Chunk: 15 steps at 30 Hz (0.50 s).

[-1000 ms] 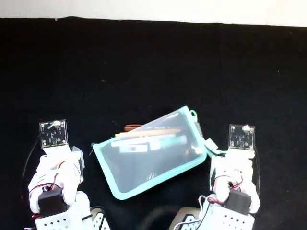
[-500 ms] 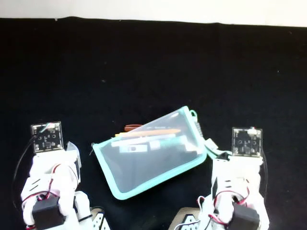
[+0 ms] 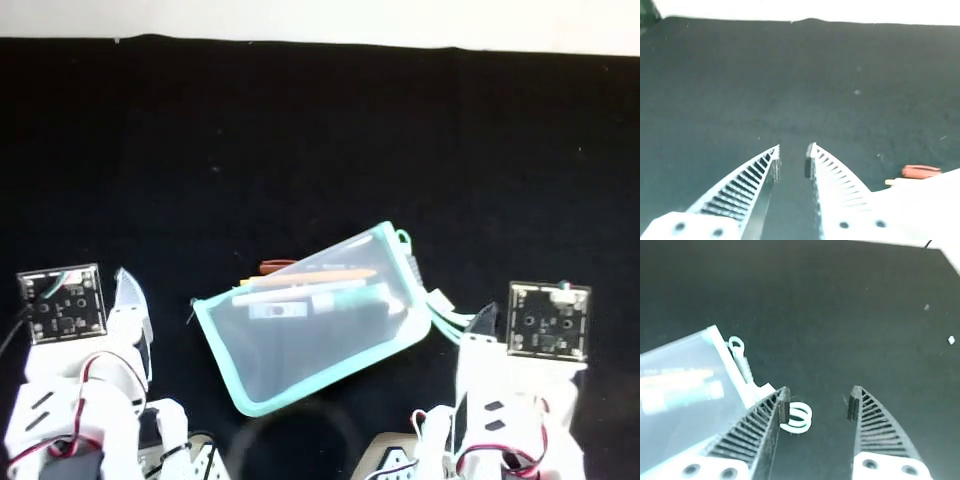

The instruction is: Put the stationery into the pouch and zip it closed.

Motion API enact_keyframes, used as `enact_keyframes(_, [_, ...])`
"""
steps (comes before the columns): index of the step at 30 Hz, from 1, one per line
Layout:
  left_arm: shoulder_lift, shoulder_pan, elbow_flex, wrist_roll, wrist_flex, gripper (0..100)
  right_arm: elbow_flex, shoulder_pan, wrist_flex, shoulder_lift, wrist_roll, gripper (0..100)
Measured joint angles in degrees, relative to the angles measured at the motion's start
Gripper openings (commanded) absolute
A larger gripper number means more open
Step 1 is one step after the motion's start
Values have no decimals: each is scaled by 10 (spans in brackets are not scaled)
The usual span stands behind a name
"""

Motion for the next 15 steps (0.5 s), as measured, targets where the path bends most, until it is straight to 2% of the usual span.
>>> enact_keyframes(4, [76,41,-98,0,1,117,-69,0,0,68,0,205])
enact_keyframes(8, [134,56,-139,0,1,121,-105,0,0,132,0,205])
enact_keyframes(11, [158,56,-143,-4,1,187,-111,0,0,179,0,205])
enact_keyframes(15, [179,60,-143,-53,1,270,-111,0,-33,235,0,205])
